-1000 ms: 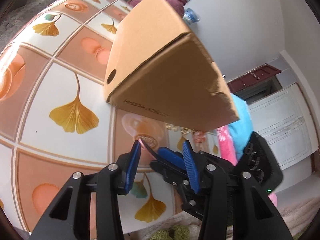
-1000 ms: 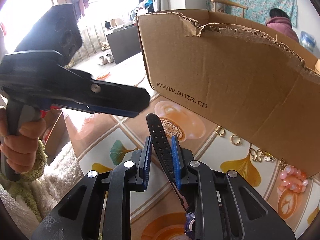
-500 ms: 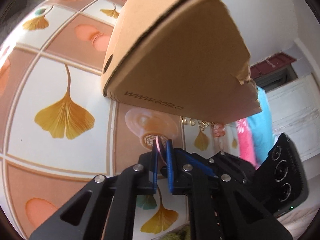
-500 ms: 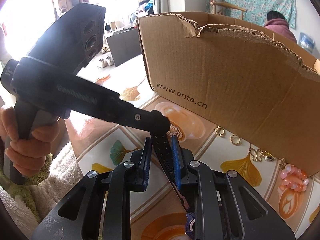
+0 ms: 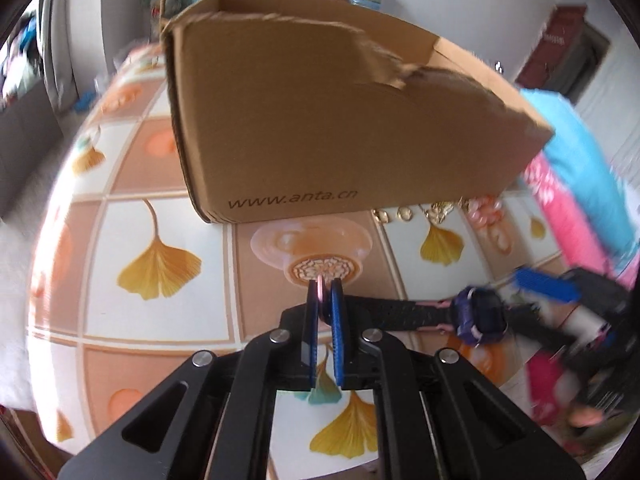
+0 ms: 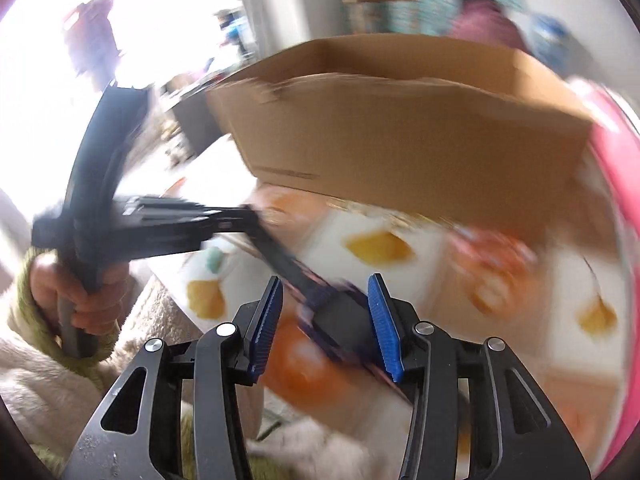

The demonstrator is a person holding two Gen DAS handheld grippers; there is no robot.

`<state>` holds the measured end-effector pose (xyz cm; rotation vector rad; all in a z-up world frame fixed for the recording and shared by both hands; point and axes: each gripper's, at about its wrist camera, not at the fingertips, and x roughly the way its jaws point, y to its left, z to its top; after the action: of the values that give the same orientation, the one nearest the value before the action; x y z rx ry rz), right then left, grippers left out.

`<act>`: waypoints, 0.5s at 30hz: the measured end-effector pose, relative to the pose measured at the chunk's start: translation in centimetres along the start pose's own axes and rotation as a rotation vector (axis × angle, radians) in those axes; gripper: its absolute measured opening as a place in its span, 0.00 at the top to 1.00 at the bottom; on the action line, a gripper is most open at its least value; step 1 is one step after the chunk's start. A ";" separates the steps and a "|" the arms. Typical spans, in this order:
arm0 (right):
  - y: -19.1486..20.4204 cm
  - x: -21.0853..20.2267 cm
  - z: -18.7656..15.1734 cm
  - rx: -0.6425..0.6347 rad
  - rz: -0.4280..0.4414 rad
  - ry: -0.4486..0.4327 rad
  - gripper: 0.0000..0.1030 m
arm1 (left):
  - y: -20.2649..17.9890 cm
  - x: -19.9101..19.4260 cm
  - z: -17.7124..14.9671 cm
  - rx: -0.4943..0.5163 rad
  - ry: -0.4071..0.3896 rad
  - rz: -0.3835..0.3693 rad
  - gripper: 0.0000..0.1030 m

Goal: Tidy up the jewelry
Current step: 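Lift the smartwatch with both grippers and carry it over the box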

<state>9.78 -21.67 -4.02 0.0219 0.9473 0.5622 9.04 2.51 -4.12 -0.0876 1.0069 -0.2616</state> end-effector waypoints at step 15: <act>-6.0 -2.1 -3.3 0.395 -0.084 0.064 0.68 | -1.0 -1.0 -1.9 0.056 -0.016 0.094 0.94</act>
<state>8.93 -28.53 -5.96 0.3186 1.1050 0.2929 6.77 1.91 -4.08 0.0087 0.9841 -0.2026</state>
